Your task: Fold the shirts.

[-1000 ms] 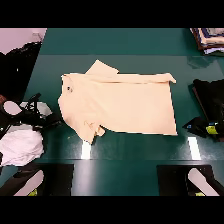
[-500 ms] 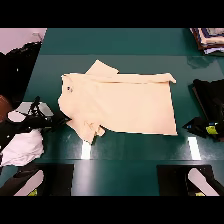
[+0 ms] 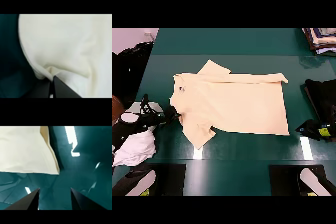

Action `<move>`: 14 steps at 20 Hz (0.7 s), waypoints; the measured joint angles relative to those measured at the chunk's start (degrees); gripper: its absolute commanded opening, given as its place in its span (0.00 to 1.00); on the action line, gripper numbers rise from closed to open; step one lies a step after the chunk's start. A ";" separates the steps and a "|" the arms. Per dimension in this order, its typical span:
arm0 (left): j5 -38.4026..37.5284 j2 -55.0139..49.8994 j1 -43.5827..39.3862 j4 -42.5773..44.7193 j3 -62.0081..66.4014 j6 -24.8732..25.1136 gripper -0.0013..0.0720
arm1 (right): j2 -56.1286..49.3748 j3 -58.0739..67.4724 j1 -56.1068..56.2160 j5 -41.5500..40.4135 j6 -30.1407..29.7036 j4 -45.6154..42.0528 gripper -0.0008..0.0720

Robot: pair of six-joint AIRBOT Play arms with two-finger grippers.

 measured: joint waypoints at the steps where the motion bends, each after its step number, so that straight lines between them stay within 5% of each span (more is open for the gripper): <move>1: -0.66 0.02 0.00 -0.26 0.79 0.68 0.05 | -0.07 0.00 0.00 0.17 0.00 -0.83 0.63; 14: -7.96 0.02 -0.11 -1.03 7.15 7.50 0.05 | -15.02 0.04 2.73 -3.56 -0.63 6.23 0.62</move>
